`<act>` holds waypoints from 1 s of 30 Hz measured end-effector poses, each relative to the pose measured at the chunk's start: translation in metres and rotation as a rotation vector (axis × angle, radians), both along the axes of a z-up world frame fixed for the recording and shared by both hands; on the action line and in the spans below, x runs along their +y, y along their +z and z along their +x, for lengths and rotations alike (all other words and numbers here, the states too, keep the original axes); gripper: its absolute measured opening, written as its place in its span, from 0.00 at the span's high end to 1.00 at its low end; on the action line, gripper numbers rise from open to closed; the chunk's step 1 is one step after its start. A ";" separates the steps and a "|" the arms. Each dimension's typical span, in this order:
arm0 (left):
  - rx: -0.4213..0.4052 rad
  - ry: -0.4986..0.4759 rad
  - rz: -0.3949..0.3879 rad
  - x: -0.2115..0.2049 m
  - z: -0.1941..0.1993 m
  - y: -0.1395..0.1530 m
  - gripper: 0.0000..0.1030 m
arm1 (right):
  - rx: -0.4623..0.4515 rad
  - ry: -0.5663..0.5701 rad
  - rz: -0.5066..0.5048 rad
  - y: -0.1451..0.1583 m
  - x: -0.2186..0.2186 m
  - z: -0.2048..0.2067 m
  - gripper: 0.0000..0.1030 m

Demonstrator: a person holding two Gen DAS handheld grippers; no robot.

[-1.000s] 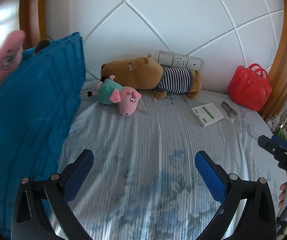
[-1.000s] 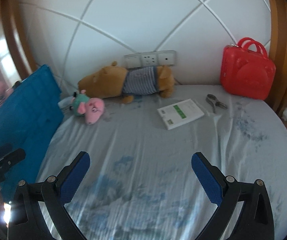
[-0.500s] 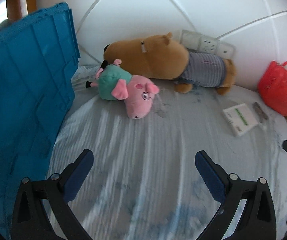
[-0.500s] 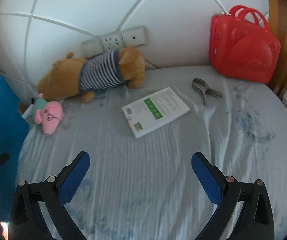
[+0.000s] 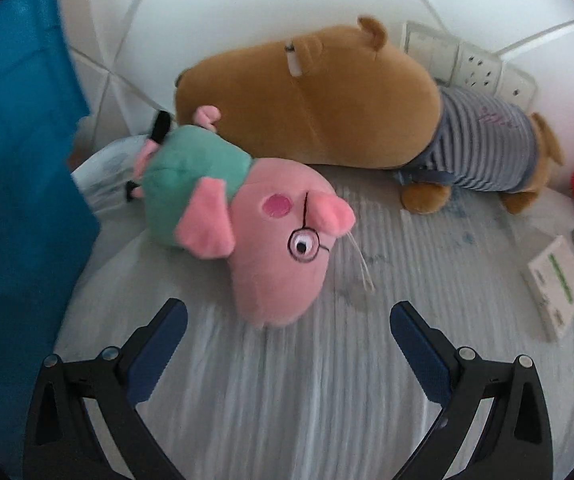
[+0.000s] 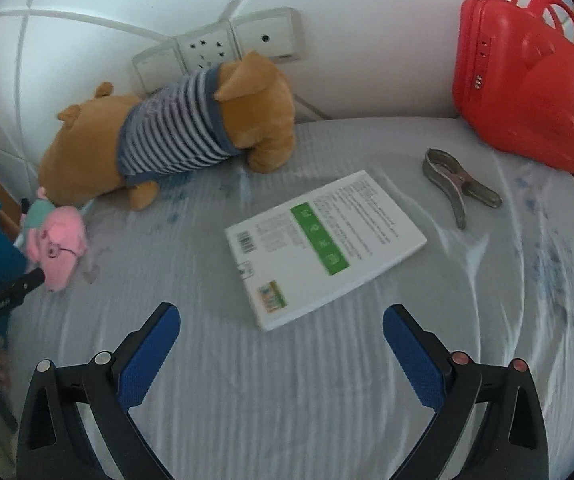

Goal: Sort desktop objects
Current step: 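Grasp the green-shirt pig with the left tool while the right tool grasps the pliers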

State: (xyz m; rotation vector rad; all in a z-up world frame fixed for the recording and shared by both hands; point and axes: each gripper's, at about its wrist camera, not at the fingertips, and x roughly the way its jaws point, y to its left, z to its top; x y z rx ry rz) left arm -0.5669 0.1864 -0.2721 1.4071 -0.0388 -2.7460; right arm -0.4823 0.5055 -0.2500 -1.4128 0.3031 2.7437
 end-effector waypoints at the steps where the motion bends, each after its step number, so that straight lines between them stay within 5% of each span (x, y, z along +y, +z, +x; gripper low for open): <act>1: -0.004 0.011 -0.022 0.002 -0.008 -0.008 0.00 | -0.005 -0.010 0.007 -0.004 0.004 -0.003 0.00; 7: -0.018 0.044 -0.039 0.000 -0.034 -0.036 0.01 | -0.028 -0.099 0.018 -0.022 0.042 -0.021 0.00; 9: -0.026 0.047 -0.021 -0.003 -0.039 -0.042 0.29 | -0.006 -0.151 0.042 -0.018 0.065 -0.029 0.00; 11: -0.033 0.050 -0.003 -0.005 -0.044 -0.047 0.37 | 0.008 -0.204 0.076 -0.014 0.090 -0.037 0.00; 18: -0.024 0.035 -0.037 0.000 -0.045 -0.048 0.37 | -0.008 -0.237 0.165 -0.015 0.155 -0.085 0.06; 26: -0.021 0.033 -0.054 0.004 -0.046 -0.045 0.34 | -0.051 -0.136 0.257 -0.047 0.171 -0.127 0.05; 30: -0.021 0.025 -0.054 0.005 -0.044 -0.042 0.36 | -0.083 -0.099 0.199 -0.062 0.177 -0.132 0.01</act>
